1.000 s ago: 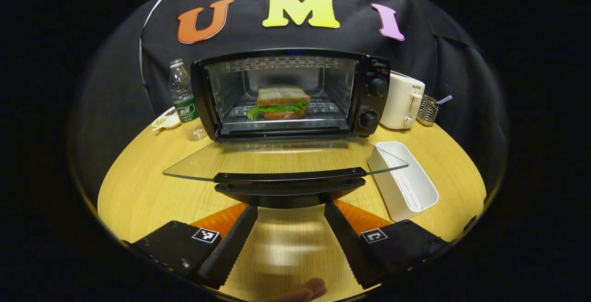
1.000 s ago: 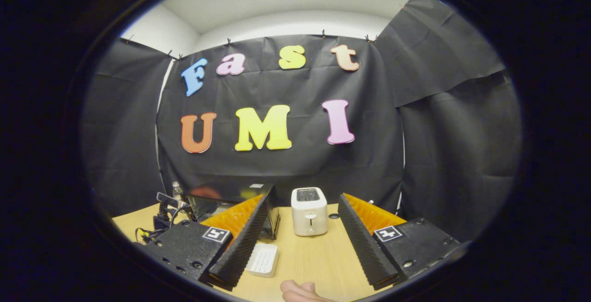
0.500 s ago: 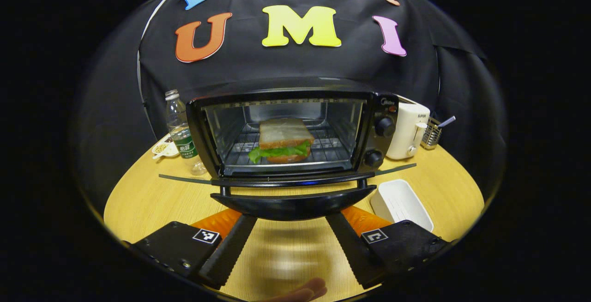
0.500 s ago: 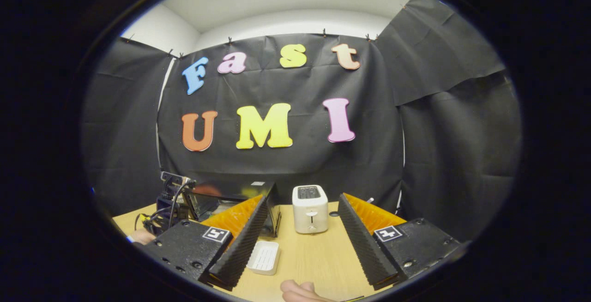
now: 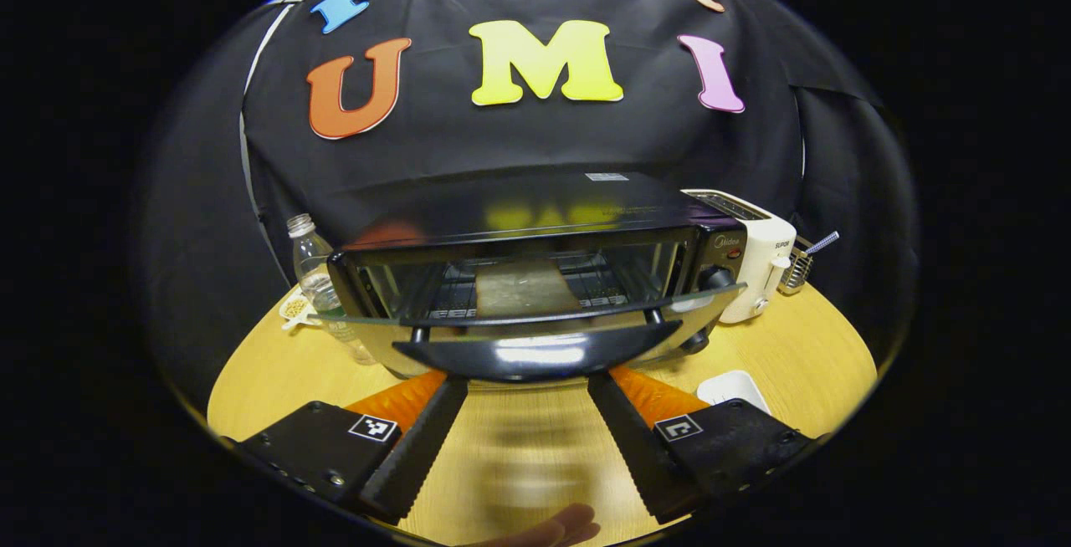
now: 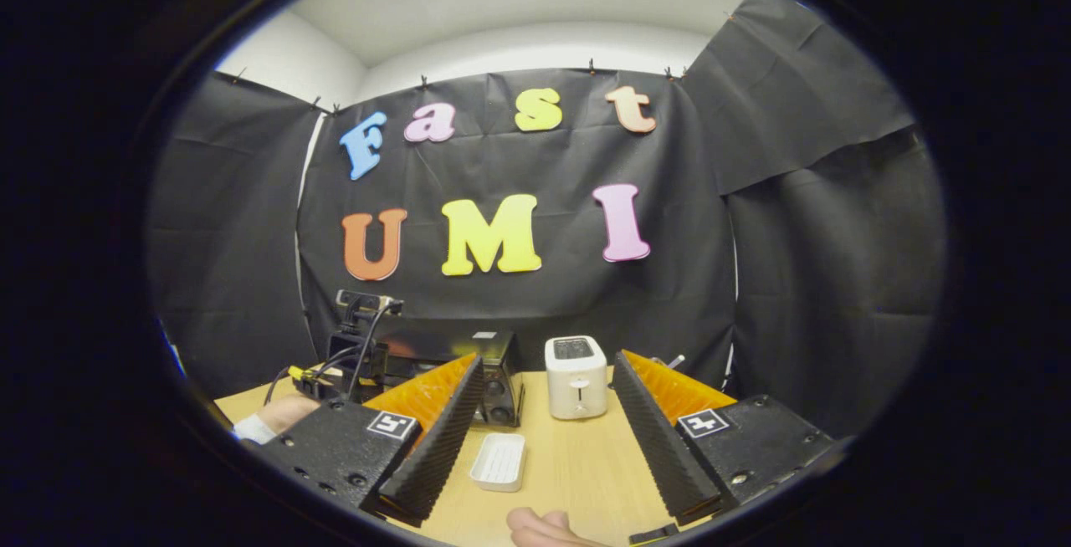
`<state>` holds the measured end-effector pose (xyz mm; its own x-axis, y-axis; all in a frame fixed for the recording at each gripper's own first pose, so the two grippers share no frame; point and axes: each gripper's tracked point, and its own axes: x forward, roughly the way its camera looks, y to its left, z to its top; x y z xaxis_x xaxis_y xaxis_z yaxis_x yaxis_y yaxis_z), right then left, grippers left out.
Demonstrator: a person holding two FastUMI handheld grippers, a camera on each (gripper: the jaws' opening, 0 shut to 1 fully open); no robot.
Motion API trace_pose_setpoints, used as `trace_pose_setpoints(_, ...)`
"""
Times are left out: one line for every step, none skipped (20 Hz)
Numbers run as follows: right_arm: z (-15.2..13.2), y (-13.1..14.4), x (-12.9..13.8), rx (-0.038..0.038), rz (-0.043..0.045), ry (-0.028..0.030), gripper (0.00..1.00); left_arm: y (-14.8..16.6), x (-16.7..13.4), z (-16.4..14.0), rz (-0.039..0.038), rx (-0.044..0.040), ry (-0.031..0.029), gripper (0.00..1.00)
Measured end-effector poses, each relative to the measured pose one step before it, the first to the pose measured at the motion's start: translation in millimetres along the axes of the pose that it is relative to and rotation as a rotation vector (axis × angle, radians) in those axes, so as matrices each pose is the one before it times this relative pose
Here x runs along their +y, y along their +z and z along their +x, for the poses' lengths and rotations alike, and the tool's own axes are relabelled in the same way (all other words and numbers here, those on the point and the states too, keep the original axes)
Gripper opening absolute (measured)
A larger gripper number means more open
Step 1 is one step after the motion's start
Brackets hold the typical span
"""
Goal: Open the electric oven with the left hand, put the food in, and close the electric oven.
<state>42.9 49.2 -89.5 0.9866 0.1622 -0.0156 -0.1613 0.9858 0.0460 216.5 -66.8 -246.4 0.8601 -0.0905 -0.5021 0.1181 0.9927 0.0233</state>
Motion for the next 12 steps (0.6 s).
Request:
trace_pose_setpoints(-3.52,-1.71,2.95,0.00702,-0.00777,0.00312,0.89,6.04,-3.79,-9.19,-0.0005,-0.01293,-0.00919,0.96)
trace_pose_setpoints(-5.01,-1.17,2.8,0.00312,-0.00581,0.00235,0.89,7.15,-3.98,-10.97,-0.00304,-0.02033,-0.0113,0.95)
trace_pose_setpoints(-5.17,1.45,1.52,-0.00315,-0.00152,-0.00008,0.89,6.29,-4.01,-12.45,0.00052,-0.02025,-0.01107,0.95)
trace_pose_setpoints(-4.92,2.75,1.0,-0.00615,-0.00024,-0.0008,0.99,6.99,-2.53,-11.97,0.00112,-0.02282,-0.00321,0.95)
trace_pose_setpoints(-4.48,2.98,1.21,-0.00411,-0.00105,-0.00074,0.99,5.49,-0.66,-14.14,-0.0016,-0.02094,-0.00114,0.95)
trace_pose_setpoints(-5.56,1.06,1.51,-0.00398,-0.00196,-0.00017,0.98,5.44,-1.44,-13.01,-0.00269,-0.02122,-0.00129,0.96)
trace_pose_setpoints(-5.02,2.15,0.47,-0.00354,-0.00545,-0.0023,0.98,7.27,0.11,-15.34,-0.00287,-0.02793,0.00285,0.96)
trace_pose_setpoints(-6.6,1.49,-0.54,-0.00739,-0.00678,-0.00403,0.98,8.3,0.42,-13.06,-0.00228,-0.02981,0.00802,0.96)
trace_pose_setpoints(-5.68,3.09,-0.29,-0.00881,-0.0059,-0.00313,0.98,7.75,0.8,-13.89,-0.00003,-0.03074,0.01042,0.96)
trace_pose_setpoints(-7.37,2.64,2.22,-0.00714,-0.0045,0.00157,0.98,8.11,2.4,-12.66,0.00199,-0.03222,0.00922,0.96)
trace_pose_setpoints(-5.67,2.19,1.04,-0.0053,-0.00264,-0.00055,0.98,7.91,3.07,-14.28,0.00167,-0.0298,0.01134,0.96)
trace_pose_setpoints(-4.87,1.52,-0.42,-0.00528,-0.0009,-0.00201,0.98,6.21,3.66,-13.18,0.00003,-0.02671,0.0097,0.95)
